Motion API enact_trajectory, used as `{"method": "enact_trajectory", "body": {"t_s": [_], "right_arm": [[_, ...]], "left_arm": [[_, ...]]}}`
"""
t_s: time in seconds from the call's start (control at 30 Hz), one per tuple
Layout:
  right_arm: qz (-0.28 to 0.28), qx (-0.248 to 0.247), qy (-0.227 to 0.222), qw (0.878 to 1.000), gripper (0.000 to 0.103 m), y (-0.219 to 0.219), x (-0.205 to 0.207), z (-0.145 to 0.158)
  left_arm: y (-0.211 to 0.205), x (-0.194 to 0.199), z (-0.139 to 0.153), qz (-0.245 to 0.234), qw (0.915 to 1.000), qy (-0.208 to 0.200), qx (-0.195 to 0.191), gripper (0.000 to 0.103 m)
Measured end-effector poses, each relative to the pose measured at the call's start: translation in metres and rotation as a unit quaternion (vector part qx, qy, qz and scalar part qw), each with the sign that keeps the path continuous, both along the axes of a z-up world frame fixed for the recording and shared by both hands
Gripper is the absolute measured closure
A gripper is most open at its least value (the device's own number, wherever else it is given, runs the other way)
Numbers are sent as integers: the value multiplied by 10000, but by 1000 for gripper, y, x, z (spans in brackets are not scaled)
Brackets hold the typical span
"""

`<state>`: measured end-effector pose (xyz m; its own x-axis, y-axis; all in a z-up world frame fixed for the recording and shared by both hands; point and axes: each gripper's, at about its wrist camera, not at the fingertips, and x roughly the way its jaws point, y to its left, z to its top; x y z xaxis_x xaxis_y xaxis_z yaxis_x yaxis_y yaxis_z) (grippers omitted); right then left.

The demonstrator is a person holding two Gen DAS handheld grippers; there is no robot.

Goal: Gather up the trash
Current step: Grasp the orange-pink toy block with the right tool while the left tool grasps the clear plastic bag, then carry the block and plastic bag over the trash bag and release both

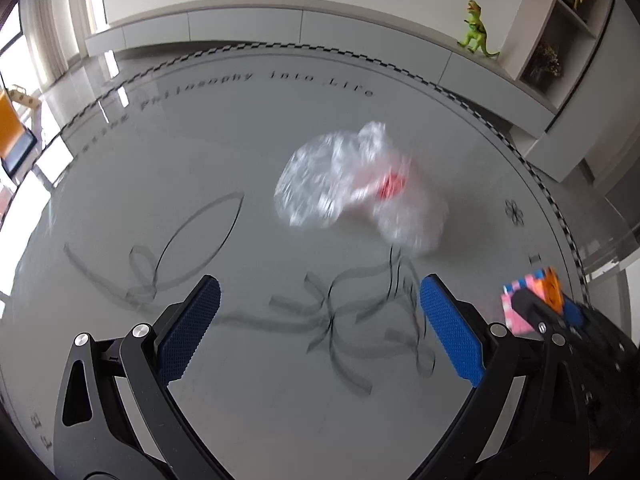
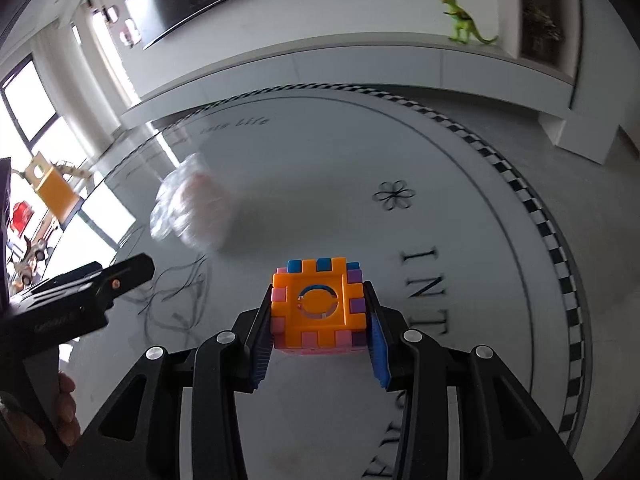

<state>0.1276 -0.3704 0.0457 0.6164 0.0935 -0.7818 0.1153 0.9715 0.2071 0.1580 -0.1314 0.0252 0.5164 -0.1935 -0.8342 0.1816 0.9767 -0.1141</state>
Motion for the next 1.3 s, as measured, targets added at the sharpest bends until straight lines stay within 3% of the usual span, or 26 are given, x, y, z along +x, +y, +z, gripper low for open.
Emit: {"method": "enact_trajectory", "body": {"t_s": [0.23,0.6,0.63,0.77,0.8,0.9,1.3], "right_arm": [[-236,-44,-61,9997,61,-13,28,5],[-237,-117,-59,9996,61,-7,32,-2],[-237,-103,-50,9997,61,-8,34,-2],[-271,-133,-44,9995,61,-8,34,1],[-287,-134,-56,9995,61,-8,33,4],[-314,-147,-107,9993,61,-7,27,10],[-250,29,-257,9994,61,3,-11,37]], "left_arm": [[-12,31,-3,192,9998,-90,-56,6],[-37,70,-4,-113,9995,-280,131,7],[-39,70,-5,-248,9993,-259,115,11],[-43,69,-7,-766,9959,57,-480,51],[-44,67,-5,-843,9948,116,-566,55],[-45,53,-2,-1023,9929,109,-597,61],[-1,-27,15,-942,9951,-79,-300,61]]}}
